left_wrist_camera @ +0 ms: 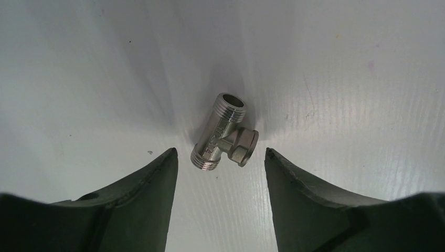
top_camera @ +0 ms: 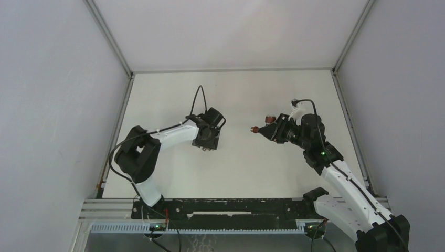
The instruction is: Install the water faucets
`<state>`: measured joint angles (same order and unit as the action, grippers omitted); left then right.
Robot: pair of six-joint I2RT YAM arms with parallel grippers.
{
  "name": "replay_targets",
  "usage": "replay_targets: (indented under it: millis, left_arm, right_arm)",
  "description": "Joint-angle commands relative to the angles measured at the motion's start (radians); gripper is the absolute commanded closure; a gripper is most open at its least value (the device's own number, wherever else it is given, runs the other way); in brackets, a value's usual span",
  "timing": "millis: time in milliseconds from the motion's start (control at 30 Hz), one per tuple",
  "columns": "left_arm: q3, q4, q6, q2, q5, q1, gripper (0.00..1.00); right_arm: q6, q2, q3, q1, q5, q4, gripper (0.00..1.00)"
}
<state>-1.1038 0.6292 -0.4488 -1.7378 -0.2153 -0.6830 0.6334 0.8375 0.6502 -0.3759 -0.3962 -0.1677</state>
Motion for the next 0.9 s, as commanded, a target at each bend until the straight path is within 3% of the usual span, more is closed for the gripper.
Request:
replay_targets:
  millis: [0,100,300,533,633,733,867]
  left_arm:
    - [-0.034,-0.01,0.002,0.061,0.026,0.026,0.33]
    - [0.021,-0.056,-0.043,0.14,0.104,0.067,0.28]
    - [0.072,-0.054,-0.229,0.235,0.158,0.157,0.28]
    - [0.043,0.101,-0.617,0.157,0.098,0.154,0.22]
    - [0.039,0.114,-0.668,0.113,0.114,0.153,0.18]
    - [0.037,0.109,-0.696,0.082,0.136,0.148,0.08]
    - [0.035,0.095,-0.733,0.044,0.147,0.144,0.08]
  right_arm:
    - [0.007,-0.007,0.055,-0.006,-0.013,0.063,1.0]
    - [0.005,-0.008,0.055,-0.006,-0.016,0.062,1.0]
    - [0.003,0.001,0.055,-0.007,-0.021,0.066,1.0]
    - [0.005,0.021,0.055,-0.007,-0.037,0.076,1.0]
    - [0.001,0.013,0.055,-0.006,-0.039,0.063,1.0]
    - [-0.009,0.007,0.055,-0.007,-0.039,0.051,1.0]
    - [-0.011,0.007,0.055,-0.007,-0.039,0.043,1.0]
